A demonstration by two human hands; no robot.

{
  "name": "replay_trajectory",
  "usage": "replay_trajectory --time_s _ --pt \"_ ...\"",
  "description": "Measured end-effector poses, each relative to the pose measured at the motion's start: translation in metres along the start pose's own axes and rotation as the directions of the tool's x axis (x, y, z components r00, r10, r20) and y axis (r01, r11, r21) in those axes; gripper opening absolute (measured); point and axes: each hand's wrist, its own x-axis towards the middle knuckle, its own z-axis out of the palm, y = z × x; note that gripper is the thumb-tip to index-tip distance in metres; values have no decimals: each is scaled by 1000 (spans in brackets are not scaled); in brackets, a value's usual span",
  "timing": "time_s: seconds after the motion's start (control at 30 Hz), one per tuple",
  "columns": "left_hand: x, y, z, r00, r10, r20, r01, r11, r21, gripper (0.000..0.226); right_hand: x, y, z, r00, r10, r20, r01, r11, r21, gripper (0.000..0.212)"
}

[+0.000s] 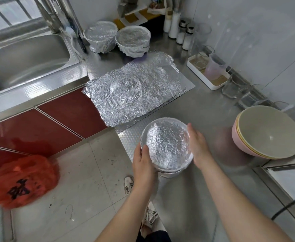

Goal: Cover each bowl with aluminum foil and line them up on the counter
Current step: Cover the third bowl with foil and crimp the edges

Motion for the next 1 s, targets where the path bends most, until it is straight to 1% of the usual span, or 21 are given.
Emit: replay_trajectory --time_s 0.03,0.07,0.13,0.2,0.27,0.3,0.33,0.4,0.43,0.47,0.5,0.57,0.63,0.7,0.8,0.93,1.0 --pt "0 -2 -8 1000 -18 -24 19 999 47 19 9 -7 -2 999 -27 31 28 999 -35 39" --pt "0 -3 -18 998 -38 -53 43 995 88 23 18 -15 -4 998 -46 40 48 997 -56 43" --pt "7 -3 -33 990 -74 -119 91 985 145 30 32 -26 -11 999 -46 15 47 998 -44 47" --pt "17 4 -38 983 -56 -173 84 983 160 30 34 -28 -21 999 -39 -33 38 999 -33 46" --pt "31 16 -31 987 18 -160 7 987 159 20 21 -19 -30 998 -8 -64 9 1000 11 43" --pt "37 23 -23 992 46 -119 -26 986 164 14 10 -10 -36 997 19 -71 -15 999 51 42" --pt "43 30 -17 995 74 -60 -63 984 167 16 -3 0 -37 997 36 -68 -29 995 96 42" --pt "53 36 -2 996 73 54 -80 987 138 33 -27 22 -37 995 63 -80 -49 985 166 59" --pt "56 36 4 995 54 79 -63 990 125 36 -36 32 -35 992 86 -90 -65 974 219 65" --pt "57 34 8 996 39 77 -48 993 111 36 -44 39 -31 990 107 -97 -76 956 283 65" --pt "56 30 11 998 25 54 -31 994 104 37 -51 45 -25 988 121 -99 -81 936 343 59" --pt "52 21 13 1000 -1 -18 2 998 60 44 -57 50 -11 981 145 -131 -74 897 435 41" --pt "46 10 16 995 -40 -89 40 999 -10 48 -59 45 3 963 189 -190 -82 882 463 34" --pt "36 6 19 988 -79 -131 68 994 -86 47 -56 41 14 941 240 -241 -96 868 488 37" --pt "27 4 27 978 -140 -155 108 975 -194 46 -53 35 20 918 252 -305 -81 875 478 42" --pt "28 4 28 976 -136 -172 93 967 -237 43 -47 40 19 920 260 -292 -86 864 497 48" --pt "27 8 23 981 -97 -168 58 972 -227 38 -45 40 18 927 247 -283 -79 864 497 63"
